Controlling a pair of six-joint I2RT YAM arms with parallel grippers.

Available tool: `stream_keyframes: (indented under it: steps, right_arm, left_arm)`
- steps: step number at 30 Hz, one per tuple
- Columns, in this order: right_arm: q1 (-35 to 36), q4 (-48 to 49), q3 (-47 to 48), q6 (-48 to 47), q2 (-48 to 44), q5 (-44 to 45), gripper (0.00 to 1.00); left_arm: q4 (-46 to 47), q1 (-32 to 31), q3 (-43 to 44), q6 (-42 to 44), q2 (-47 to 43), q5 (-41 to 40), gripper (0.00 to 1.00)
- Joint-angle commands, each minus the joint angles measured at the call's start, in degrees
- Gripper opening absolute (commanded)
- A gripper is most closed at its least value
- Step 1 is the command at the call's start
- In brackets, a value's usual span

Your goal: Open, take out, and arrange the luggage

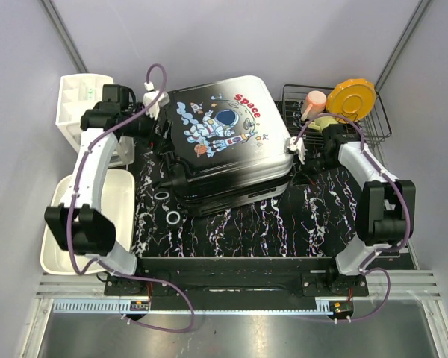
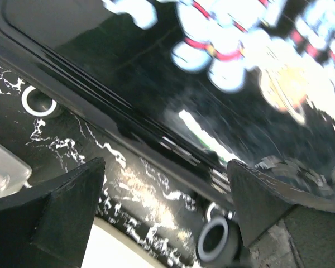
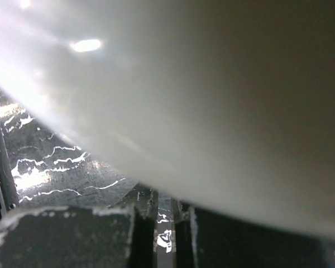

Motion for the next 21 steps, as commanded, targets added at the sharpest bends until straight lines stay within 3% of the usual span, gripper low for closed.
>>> stream_keyframes:
  steps: [1,5,6,9,12,16,19,21]
  right_arm:
    - [1.3,6.1,-3.3,11.6,-6.9,-9.6,0.00]
    - [1.3,10.7,-5.0,20.0,-8.0,-8.5,0.00]
    - [1.3,11.5,-5.7,21.1,-8.5,-8.2,0.00]
    - [1.3,14.1,-7.0,24.3,-8.9,-6.9,0.00]
    - [1.3,17.3,-8.9,26.9,-9.8,-6.0,0.09]
    - [1.3,24.8,-12.3,30.8,-11.4,-5.1,0.27]
    - [1.4,30.7,-15.1,33.9,-12.6,-4.3,0.48]
    - [1.4,33.1,-17.0,35.7,-13.5,-3.0,0.47]
  left_arm:
    - [-13.9,-0.5,-1.0,18.4,-8.6,1.4,0.96]
    - [-31.7,-0.5,-3.5,39.0,-11.7,0.8,0.99]
    - [-32.5,-0.5,-4.7,39.8,-12.2,0.5,0.99]
    - [-29.8,-1.4,-8.9,39.9,-14.5,-1.0,0.99]
    - [-23.5,-5.1,-14.0,38.2,-17.4,-3.4,0.99]
    - [-17.5,-10.3,-18.8,35.5,-18.1,-7.0,0.99]
    - [-15.2,-10.5,-19.8,34.1,-16.9,-7.6,0.99]
    - [-13.8,-10.5,-19.8,32.7,-16.4,-7.9,0.98]
